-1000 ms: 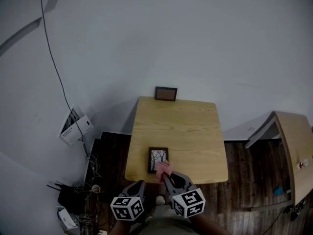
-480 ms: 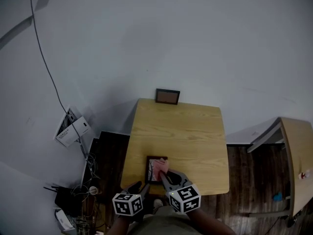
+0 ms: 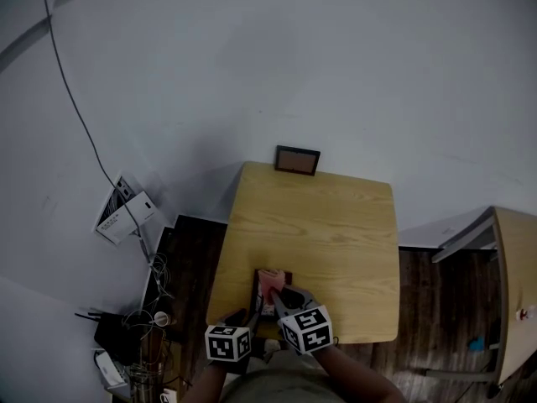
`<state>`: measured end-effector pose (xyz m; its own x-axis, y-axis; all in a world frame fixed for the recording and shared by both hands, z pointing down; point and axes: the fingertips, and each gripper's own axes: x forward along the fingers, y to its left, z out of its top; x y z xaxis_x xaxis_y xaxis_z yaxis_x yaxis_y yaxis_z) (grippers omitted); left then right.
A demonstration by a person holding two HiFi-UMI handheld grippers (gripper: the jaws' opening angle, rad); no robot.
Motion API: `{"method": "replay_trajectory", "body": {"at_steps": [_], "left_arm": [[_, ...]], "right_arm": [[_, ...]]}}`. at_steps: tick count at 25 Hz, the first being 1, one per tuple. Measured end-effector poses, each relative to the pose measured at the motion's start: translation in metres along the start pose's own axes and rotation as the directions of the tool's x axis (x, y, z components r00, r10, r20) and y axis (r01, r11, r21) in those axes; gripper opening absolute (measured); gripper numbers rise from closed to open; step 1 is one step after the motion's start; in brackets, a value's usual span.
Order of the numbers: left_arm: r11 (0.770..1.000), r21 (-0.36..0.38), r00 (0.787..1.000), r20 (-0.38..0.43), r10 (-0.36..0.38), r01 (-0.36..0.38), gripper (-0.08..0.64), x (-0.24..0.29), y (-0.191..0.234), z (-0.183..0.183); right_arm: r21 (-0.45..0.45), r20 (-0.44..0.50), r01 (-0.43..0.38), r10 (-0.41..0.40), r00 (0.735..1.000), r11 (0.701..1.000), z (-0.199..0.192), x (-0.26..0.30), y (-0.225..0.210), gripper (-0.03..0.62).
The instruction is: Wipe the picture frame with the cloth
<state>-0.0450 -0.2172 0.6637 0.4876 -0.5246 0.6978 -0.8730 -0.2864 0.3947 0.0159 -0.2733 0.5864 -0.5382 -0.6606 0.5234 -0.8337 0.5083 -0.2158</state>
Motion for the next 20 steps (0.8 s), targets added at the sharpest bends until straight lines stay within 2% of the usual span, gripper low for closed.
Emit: {"method": "replay_trajectory", "body": {"at_steps": [13,20], "left_arm": [[1.000,-0.010,1.000,-0.026,0.015,-0.015,0.100,0.015,0.003,-0.003],[1.000,-0.007,0.999,-0.038,0.014,-0.014,0.100,0.017,0.002,-0.004]], "right_arm": [[-0.058,-0.144,-0.022,0.013,0.989,0.998,-0.029,0.060,-0.009,0.021],[-0.127,-0.241,-0.027,-0.005,0.970,0.992,-0.046,0.078,-0.009,0.021]]}}
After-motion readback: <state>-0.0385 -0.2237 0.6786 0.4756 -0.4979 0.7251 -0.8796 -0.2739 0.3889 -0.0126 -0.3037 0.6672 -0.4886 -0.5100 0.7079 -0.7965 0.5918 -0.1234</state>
